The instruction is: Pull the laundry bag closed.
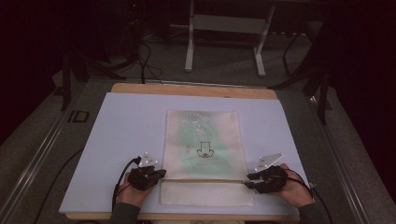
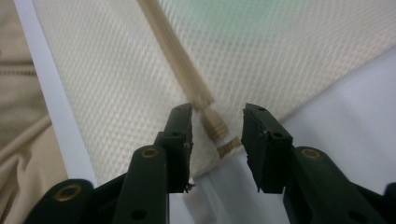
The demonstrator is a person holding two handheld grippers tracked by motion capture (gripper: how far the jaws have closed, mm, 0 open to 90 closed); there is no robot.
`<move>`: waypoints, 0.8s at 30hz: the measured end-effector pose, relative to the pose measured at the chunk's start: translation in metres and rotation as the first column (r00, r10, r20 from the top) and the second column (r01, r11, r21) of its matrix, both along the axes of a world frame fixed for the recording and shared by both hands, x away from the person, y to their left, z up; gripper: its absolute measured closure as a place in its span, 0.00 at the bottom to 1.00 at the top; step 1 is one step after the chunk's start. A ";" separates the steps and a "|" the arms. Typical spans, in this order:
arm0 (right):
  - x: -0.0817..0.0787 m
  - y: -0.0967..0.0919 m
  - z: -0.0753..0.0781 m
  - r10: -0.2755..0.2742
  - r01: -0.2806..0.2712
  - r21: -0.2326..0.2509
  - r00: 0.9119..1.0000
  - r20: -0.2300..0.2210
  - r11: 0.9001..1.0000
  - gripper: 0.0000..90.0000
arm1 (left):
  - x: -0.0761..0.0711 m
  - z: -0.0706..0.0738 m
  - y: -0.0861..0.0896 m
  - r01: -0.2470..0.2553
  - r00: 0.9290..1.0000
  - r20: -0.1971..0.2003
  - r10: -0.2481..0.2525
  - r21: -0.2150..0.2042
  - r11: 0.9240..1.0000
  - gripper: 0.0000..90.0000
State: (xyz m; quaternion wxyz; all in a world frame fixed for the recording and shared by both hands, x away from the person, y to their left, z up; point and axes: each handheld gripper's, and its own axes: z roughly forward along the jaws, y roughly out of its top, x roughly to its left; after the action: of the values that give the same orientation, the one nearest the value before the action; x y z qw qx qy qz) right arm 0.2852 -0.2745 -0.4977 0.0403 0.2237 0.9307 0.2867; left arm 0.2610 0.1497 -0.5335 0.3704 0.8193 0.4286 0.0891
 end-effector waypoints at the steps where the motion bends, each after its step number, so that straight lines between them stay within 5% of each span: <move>1: 0.000 0.000 0.000 -0.006 0.006 0.013 1.000 0.006 1.000 0.68 | 0.000 0.000 0.000 0.004 1.000 0.002 -0.004 0.001 1.000 0.97; 11: 0.005 -0.005 0.001 -0.076 0.074 0.042 0.997 0.025 0.996 0.62 | -0.003 0.001 0.000 0.002 0.999 0.041 -0.003 0.019 1.000 0.95; 20: 0.009 -0.013 0.000 -0.158 0.155 0.074 0.987 0.039 0.985 0.59 | -0.003 0.003 0.005 -0.038 0.997 0.074 0.036 0.026 0.999 0.93; 24: 0.012 -0.015 -0.001 -0.210 0.205 0.078 0.975 0.066 0.976 0.55 | -0.002 0.003 0.009 -0.058 0.996 0.074 0.056 0.024 0.998 0.91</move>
State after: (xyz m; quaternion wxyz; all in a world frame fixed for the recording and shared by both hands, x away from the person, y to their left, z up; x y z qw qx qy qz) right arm 0.2971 -0.2899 -0.4987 0.0964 0.3104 0.8893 0.3219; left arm 0.2585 0.1584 -0.5304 0.3725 0.8077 0.4365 0.1353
